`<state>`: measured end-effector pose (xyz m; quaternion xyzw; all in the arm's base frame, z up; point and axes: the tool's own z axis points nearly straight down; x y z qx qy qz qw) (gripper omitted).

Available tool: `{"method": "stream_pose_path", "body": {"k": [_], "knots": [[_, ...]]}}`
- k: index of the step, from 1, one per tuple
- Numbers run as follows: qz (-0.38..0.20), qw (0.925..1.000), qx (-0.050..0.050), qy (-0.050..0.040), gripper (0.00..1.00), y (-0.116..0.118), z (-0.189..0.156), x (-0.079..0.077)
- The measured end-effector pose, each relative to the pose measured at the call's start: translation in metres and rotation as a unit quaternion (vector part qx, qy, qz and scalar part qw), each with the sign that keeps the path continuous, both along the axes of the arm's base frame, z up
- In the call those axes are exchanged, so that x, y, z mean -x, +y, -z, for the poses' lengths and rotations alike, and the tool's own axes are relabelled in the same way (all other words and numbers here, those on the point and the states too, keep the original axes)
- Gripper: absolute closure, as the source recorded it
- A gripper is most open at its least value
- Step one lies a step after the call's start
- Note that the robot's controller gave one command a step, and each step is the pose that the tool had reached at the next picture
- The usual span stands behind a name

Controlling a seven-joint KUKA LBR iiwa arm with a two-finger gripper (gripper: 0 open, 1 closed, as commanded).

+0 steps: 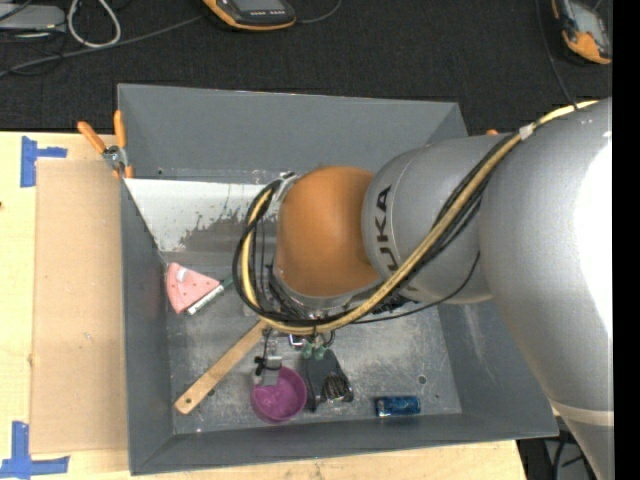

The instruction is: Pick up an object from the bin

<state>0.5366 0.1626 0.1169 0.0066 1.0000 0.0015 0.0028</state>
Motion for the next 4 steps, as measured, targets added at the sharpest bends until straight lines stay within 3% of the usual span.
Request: {"method": "stream_pose_path", "body": {"k": [1, 2, 3, 4], "knots": [[0.000, 1.0000, 0.001, 0.0032, 0.00, -0.025, 0.036, 0.012], [-0.015, 0.9999, -0.001, -0.0001, 1.00, -0.043, 0.047, 0.036], [-0.015, 0.9999, -0.002, -0.0001, 1.00, -0.043, 0.047, 0.036], [-0.151, 0.9886, 0.000, 0.0013, 1.00, -0.034, 0.021, 0.039]]}}
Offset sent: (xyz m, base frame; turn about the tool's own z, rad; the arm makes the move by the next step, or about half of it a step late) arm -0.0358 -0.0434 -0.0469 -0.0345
